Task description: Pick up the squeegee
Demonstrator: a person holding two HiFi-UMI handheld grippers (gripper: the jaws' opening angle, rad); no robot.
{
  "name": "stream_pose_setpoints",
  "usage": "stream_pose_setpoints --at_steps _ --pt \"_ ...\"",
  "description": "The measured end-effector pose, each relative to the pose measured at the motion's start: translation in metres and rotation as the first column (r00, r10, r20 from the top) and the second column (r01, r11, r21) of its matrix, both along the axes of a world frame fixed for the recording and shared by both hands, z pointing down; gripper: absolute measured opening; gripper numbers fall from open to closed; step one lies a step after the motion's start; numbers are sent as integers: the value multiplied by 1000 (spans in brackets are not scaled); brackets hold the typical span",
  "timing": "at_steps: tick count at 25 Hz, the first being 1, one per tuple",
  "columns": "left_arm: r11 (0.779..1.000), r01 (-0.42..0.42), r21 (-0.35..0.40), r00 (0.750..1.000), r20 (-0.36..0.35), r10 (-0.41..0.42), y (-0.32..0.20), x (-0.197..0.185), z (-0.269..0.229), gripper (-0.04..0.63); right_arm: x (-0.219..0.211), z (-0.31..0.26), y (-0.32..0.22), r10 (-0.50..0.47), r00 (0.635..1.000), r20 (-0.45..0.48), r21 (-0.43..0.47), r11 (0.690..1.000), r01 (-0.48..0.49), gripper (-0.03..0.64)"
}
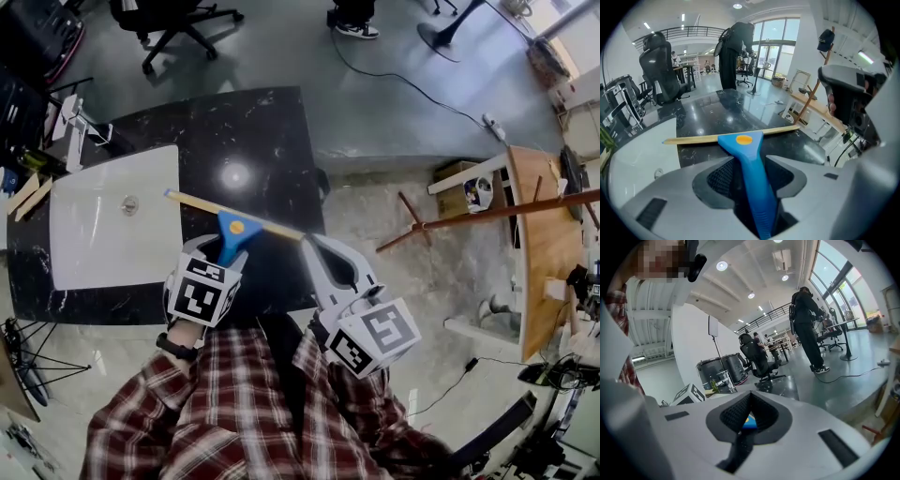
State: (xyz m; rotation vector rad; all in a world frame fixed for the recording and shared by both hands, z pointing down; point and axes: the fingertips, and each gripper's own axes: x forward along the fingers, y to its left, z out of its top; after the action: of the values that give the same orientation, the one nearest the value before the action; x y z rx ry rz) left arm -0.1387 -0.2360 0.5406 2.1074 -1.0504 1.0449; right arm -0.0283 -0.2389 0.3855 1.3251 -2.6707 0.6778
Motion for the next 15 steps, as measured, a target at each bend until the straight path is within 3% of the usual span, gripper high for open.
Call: stream_pose_setpoints --at_steps 7,15 --pt "1000 24 1 1000 0 -24 -3 -6 4 138 4 3 -1 1 1000 -9 -5 1000 -1 12" --pt "1000 12 13 1000 -25 -11 -3 -5 1 135 5 1 2 9 1000 -19 -1 1000 -9 12"
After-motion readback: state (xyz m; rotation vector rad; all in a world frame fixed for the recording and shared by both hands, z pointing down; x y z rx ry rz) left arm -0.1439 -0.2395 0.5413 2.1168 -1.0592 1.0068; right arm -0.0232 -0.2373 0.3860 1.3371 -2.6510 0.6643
